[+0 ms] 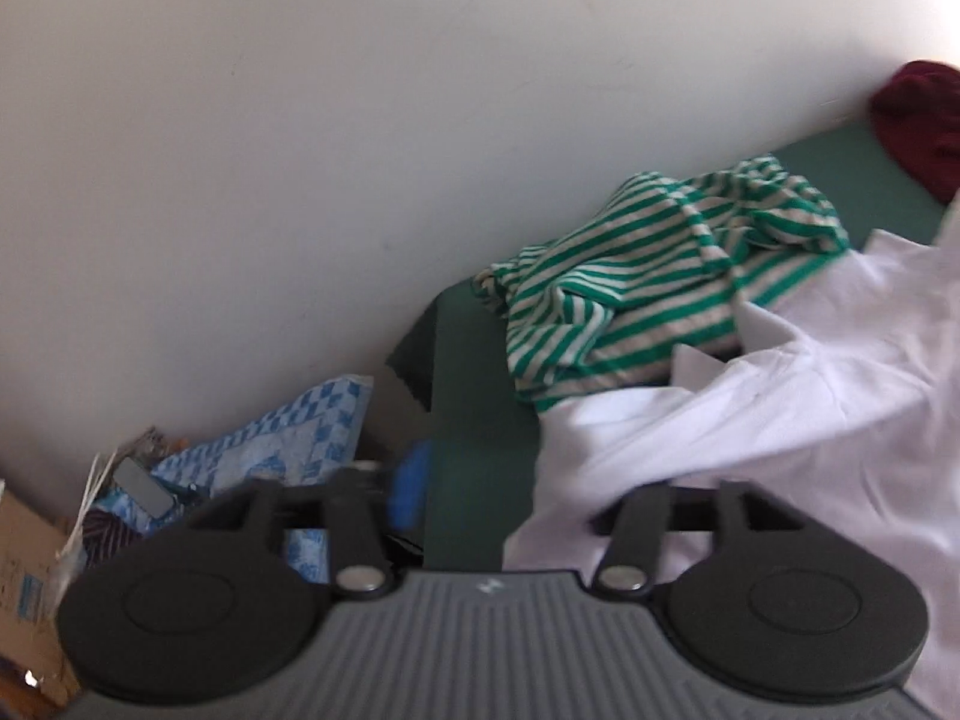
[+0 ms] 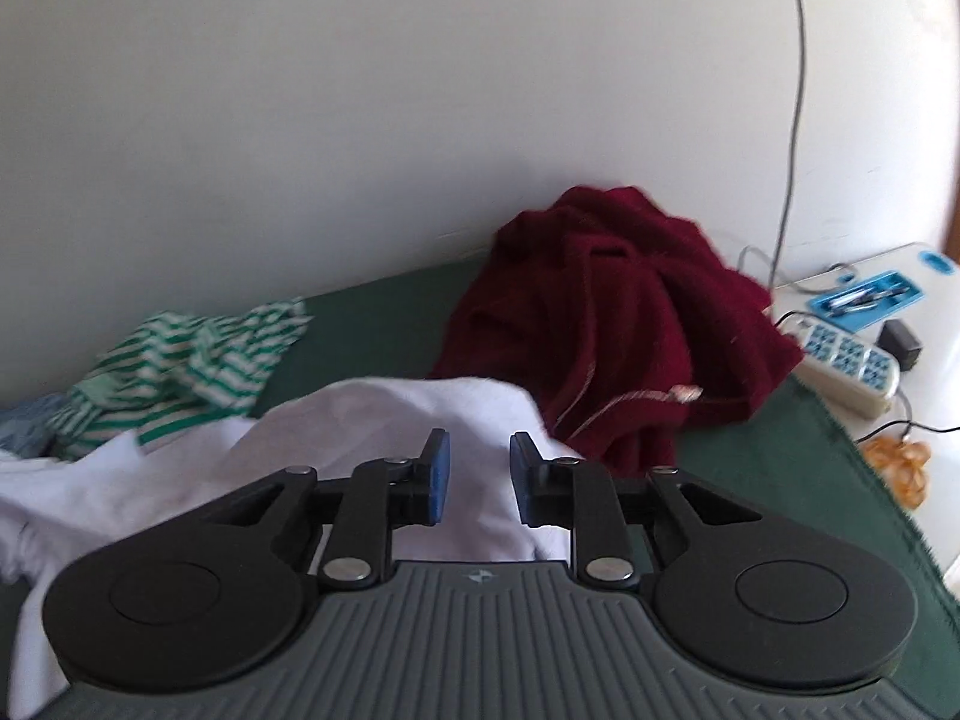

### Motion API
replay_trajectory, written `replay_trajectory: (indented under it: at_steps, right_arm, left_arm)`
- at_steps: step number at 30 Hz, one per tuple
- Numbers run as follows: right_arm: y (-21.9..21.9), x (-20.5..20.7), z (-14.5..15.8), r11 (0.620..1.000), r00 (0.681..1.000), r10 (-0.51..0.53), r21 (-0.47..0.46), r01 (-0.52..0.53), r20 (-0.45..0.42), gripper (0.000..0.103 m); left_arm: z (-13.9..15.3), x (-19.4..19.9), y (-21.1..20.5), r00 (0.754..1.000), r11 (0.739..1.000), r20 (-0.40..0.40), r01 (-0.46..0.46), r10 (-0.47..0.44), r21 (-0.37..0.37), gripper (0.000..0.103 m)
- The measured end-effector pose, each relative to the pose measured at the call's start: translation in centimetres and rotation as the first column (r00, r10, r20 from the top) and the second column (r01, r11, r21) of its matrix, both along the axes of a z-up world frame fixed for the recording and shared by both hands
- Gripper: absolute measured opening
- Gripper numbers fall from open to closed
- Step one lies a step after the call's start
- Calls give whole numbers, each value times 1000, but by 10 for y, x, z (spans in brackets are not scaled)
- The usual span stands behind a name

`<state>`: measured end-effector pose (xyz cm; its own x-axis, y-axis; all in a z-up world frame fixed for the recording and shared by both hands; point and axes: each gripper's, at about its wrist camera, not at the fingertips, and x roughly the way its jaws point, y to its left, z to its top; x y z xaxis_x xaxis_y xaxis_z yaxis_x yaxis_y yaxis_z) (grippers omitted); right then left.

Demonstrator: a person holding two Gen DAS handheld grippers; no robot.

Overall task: Fold clothes
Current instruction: 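Lower the held T-shirt onto the green sheet with both grippers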

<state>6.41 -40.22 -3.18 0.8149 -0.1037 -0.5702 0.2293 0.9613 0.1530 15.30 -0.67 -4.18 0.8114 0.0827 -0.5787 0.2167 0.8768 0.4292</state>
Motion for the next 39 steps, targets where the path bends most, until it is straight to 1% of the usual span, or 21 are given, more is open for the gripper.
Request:
replay_trajectory:
  at_steps: [1,2,4,7,8,10,11,12,13,14,16,18,19,22,25,28,31,34,37,38,39]
  right_arm:
    - [12,-12,2,998,999,39,-56,-39,-2,26]
    - [24,-20,2,990,998,59,-124,-60,-9,38]
    - [35,-22,-2,976,997,70,-207,-73,-21,51]
    - [37,-7,-3,972,996,84,-220,-86,-20,53]
    - [38,1,1,973,996,89,-215,-88,-6,53]
    - [40,13,14,974,993,113,-204,-102,44,54]
    - [43,20,20,971,989,134,-208,-119,62,57]
    - [49,31,24,963,983,172,-220,-155,58,60]
    - [56,45,28,952,976,215,-231,-200,41,66]
    - [62,60,28,944,970,242,-233,-233,12,69]
    - [73,95,24,936,962,264,-222,-273,-69,69]
    - [78,124,16,937,954,277,-187,-295,-119,69]
    - [79,137,10,942,951,278,-157,-298,-138,69]
    - [77,169,-13,956,941,274,-46,-288,-200,67]
    - [79,184,-36,961,934,269,-3,-277,-234,67]
    - [80,192,-54,961,931,273,27,-275,-243,67]
    - [86,191,-62,956,932,293,45,-290,-214,67]
    - [92,190,-69,948,923,318,50,-314,-219,62]
    - [93,183,-71,947,928,322,37,-320,-186,60]
    - [94,180,-71,946,929,322,15,-325,-181,46]
    - [96,177,-70,942,928,326,-17,-334,-180,40]
  left_arm:
    - [2,-10,4,1000,1000,10,26,-26,-4,77]
    - [1,-18,5,999,999,17,46,-46,1,77]
    - [1,-23,-1,997,997,20,80,-80,9,74]
    - [10,-21,-17,991,991,23,131,-130,-16,73]
    - [19,-18,-21,989,989,29,143,-142,-47,73]
    - [42,-12,-23,983,970,38,182,-178,-158,75]
    - [51,-6,-25,981,960,46,193,-187,-201,82]
    - [58,2,-27,981,953,56,196,-188,-231,97]
    - [65,10,-30,980,945,66,200,-189,-261,102]
    - [65,22,-36,982,948,54,190,-182,-256,102]
    - [52,52,-53,988,969,-5,152,-156,-197,102]
    - [30,79,-64,989,982,-84,112,-125,-154,88]
    - [18,90,-68,985,987,-134,89,-107,-135,85]
    - [-11,109,-62,962,986,-268,10,-54,-165,84]
    - [-32,116,-56,937,976,-345,-31,-46,-216,90]
    - [-51,122,-59,924,974,-378,-32,-57,-226,90]
    - [-62,122,-68,917,974,-390,-13,-78,-225,90]
    - [-67,123,-72,910,968,-404,-10,-94,-250,89]
    - [-67,124,-70,902,954,-418,-25,-107,-298,82]
    - [-68,124,-70,899,949,-423,-30,-112,-314,73]
    - [-68,124,-69,896,944,-428,-35,-116,-329,62]
